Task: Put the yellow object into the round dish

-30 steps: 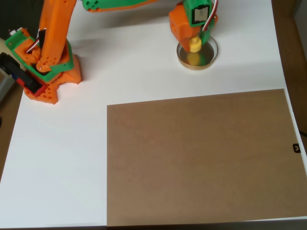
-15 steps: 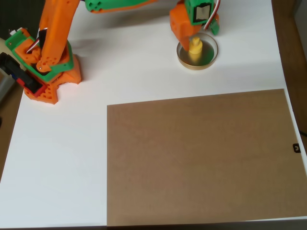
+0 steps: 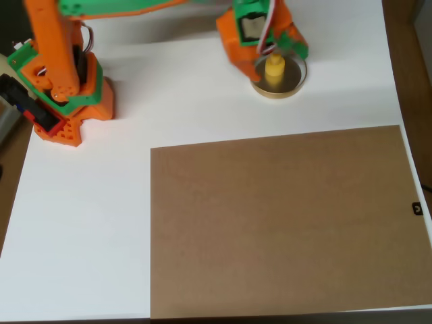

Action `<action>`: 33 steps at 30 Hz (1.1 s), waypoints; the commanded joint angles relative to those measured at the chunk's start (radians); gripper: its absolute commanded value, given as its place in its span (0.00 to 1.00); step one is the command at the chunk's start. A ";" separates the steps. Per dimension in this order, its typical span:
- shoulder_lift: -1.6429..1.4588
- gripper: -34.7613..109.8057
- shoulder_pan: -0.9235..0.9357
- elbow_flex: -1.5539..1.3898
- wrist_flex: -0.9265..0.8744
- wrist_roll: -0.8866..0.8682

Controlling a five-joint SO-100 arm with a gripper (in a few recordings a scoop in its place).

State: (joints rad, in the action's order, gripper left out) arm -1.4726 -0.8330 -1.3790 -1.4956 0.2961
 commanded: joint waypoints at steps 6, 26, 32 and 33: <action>-0.373 0.43 0.179 -0.190 0.040 -0.002; -0.689 0.43 0.647 -0.469 0.156 -0.063; -0.719 0.43 0.764 -0.520 0.204 -0.101; -0.723 0.43 0.779 -0.529 0.213 -0.109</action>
State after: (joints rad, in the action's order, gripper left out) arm -2.1338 -0.0767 -1.8975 -1.3054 0.1963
